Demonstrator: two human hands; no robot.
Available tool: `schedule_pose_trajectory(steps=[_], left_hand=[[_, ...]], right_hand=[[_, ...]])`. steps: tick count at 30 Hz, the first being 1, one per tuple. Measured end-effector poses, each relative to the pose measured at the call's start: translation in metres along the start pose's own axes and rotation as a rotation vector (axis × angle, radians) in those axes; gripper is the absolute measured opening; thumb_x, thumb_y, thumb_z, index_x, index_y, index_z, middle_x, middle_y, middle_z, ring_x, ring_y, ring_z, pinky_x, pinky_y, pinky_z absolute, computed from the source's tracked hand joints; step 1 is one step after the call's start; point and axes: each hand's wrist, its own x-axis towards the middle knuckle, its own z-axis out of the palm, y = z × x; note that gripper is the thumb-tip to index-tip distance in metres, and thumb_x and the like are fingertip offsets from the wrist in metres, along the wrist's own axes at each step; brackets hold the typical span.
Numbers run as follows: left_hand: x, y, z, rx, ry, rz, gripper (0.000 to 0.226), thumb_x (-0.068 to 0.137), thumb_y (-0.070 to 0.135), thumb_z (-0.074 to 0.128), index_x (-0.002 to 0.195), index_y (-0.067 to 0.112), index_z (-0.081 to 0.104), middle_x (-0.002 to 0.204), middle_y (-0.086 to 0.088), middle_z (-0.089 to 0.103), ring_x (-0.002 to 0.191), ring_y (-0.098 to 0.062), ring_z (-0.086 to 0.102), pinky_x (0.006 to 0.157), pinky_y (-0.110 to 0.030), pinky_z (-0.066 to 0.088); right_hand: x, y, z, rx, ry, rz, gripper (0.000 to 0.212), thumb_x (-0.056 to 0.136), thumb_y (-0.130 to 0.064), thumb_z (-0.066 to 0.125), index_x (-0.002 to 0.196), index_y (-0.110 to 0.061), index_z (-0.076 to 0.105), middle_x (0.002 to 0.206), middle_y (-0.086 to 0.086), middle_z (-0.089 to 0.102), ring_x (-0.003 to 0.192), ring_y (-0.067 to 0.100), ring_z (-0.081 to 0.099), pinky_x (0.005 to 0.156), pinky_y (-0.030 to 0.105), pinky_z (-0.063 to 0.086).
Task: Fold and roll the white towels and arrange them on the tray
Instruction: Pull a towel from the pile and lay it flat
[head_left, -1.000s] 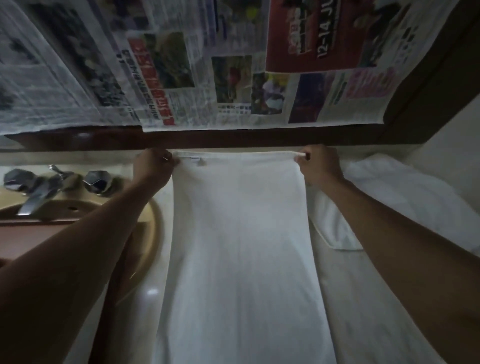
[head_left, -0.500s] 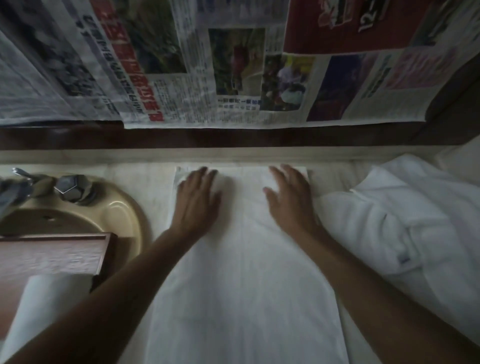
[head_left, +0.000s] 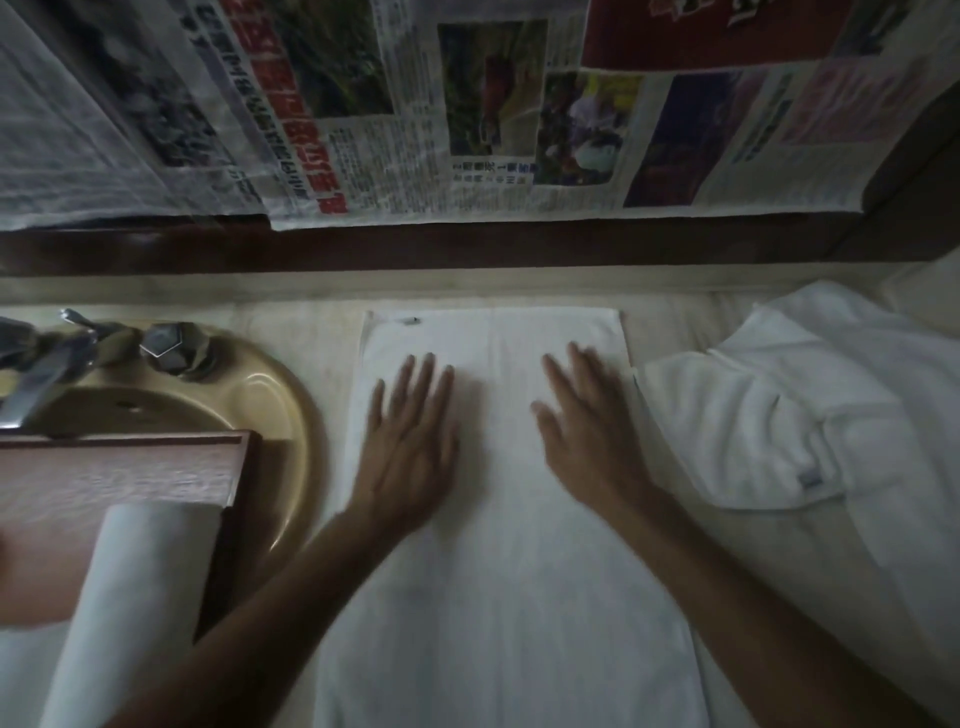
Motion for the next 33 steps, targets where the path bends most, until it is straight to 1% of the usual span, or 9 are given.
schedule_pose_trajectory(steps=[4, 8, 12, 16, 18, 21, 25, 29, 33], left_hand=[[-0.051, 0.016, 0.021, -0.024, -0.097, 0.068, 0.062, 0.108, 0.047, 0.028, 0.165, 0.024, 0.017, 0.172, 0.0, 0.008, 0.159, -0.016, 0.0, 0.128, -0.049, 0.013], [-0.066, -0.022, 0.01, 0.017, -0.063, 0.015, 0.066, 0.106, 0.051, 0.03, 0.164, 0.02, 0.021, 0.172, -0.002, 0.011, 0.159, -0.019, 0.005, 0.127, -0.048, 0.017], [-0.096, 0.011, -0.004, -0.055, 0.011, -0.019, 0.066, 0.107, 0.045, 0.033, 0.164, 0.015, 0.02, 0.172, -0.005, 0.011, 0.159, -0.02, 0.004, 0.129, -0.043, 0.008], [-0.14, 0.058, 0.011, -0.144, -0.015, 0.037, 0.06, 0.108, 0.04, 0.032, 0.162, 0.014, 0.026, 0.171, -0.005, 0.016, 0.159, -0.02, 0.009, 0.127, -0.048, 0.014], [-0.153, 0.044, 0.018, -0.119, -0.027, 0.061, 0.059, 0.107, 0.039, 0.032, 0.16, 0.014, 0.031, 0.169, -0.005, 0.022, 0.158, -0.021, 0.016, 0.124, -0.052, 0.024], [-0.171, 0.001, 0.01, -0.031, 0.026, 0.029, 0.059, 0.106, 0.036, 0.038, 0.159, 0.011, 0.035, 0.168, -0.008, 0.027, 0.156, -0.024, 0.022, 0.122, -0.052, 0.027], [-0.208, -0.009, -0.008, -0.062, 0.082, -0.063, 0.06, 0.105, 0.033, 0.038, 0.16, 0.007, 0.03, 0.169, -0.013, 0.022, 0.158, -0.026, 0.017, 0.124, -0.054, 0.022], [-0.24, 0.053, -0.003, -0.155, -0.043, 0.052, 0.062, 0.106, 0.038, 0.033, 0.163, 0.014, 0.023, 0.172, -0.007, 0.014, 0.159, -0.024, 0.011, 0.127, -0.05, 0.014], [-0.259, 0.048, -0.001, -0.088, -0.104, 0.021, 0.064, 0.106, 0.045, 0.035, 0.164, 0.021, 0.02, 0.172, -0.003, 0.01, 0.159, -0.022, 0.007, 0.126, -0.053, 0.018]], right_hand=[[-0.059, -0.025, 0.01, -0.024, -0.072, -0.116, 0.055, 0.103, -0.04, 0.045, 0.153, -0.019, 0.048, 0.165, 0.012, 0.033, 0.156, 0.029, 0.024, 0.123, 0.056, 0.021], [-0.049, 0.023, -0.002, -0.052, 0.066, -0.034, 0.047, 0.106, -0.033, 0.044, 0.142, -0.009, 0.06, 0.156, 0.016, 0.048, 0.149, 0.032, 0.038, 0.121, 0.053, 0.028], [-0.07, 0.004, -0.025, 0.003, 0.123, 0.019, 0.048, 0.107, -0.033, 0.043, 0.145, -0.008, 0.057, 0.154, 0.018, 0.049, 0.147, 0.033, 0.04, 0.121, 0.051, 0.03], [-0.152, -0.059, -0.018, -0.02, -0.072, -0.061, 0.053, 0.102, -0.039, 0.044, 0.152, -0.019, 0.05, 0.162, 0.011, 0.04, 0.151, 0.032, 0.034, 0.123, 0.055, 0.022], [-0.173, -0.052, -0.015, -0.07, -0.083, -0.053, 0.057, 0.102, -0.047, 0.045, 0.154, -0.024, 0.046, 0.166, 0.007, 0.033, 0.155, 0.027, 0.027, 0.122, 0.06, 0.018], [-0.17, -0.01, -0.019, -0.131, -0.052, 0.028, 0.056, 0.104, -0.048, 0.041, 0.153, -0.021, 0.048, 0.165, 0.006, 0.035, 0.154, 0.027, 0.029, 0.121, 0.061, 0.02], [-0.178, 0.0, -0.034, -0.105, -0.018, 0.121, 0.06, 0.107, -0.05, 0.032, 0.153, -0.015, 0.049, 0.163, 0.013, 0.037, 0.152, 0.036, 0.032, 0.122, 0.059, 0.021], [-0.23, -0.066, -0.03, -0.071, -0.158, -0.01, 0.059, 0.105, -0.049, 0.036, 0.158, -0.023, 0.039, 0.169, 0.01, 0.024, 0.157, 0.031, 0.017, 0.123, 0.06, 0.017], [-0.247, -0.052, -0.032, -0.107, -0.187, -0.031, 0.061, 0.104, -0.05, 0.041, 0.159, -0.024, 0.037, 0.17, 0.007, 0.023, 0.158, 0.027, 0.015, 0.124, 0.06, 0.017]])
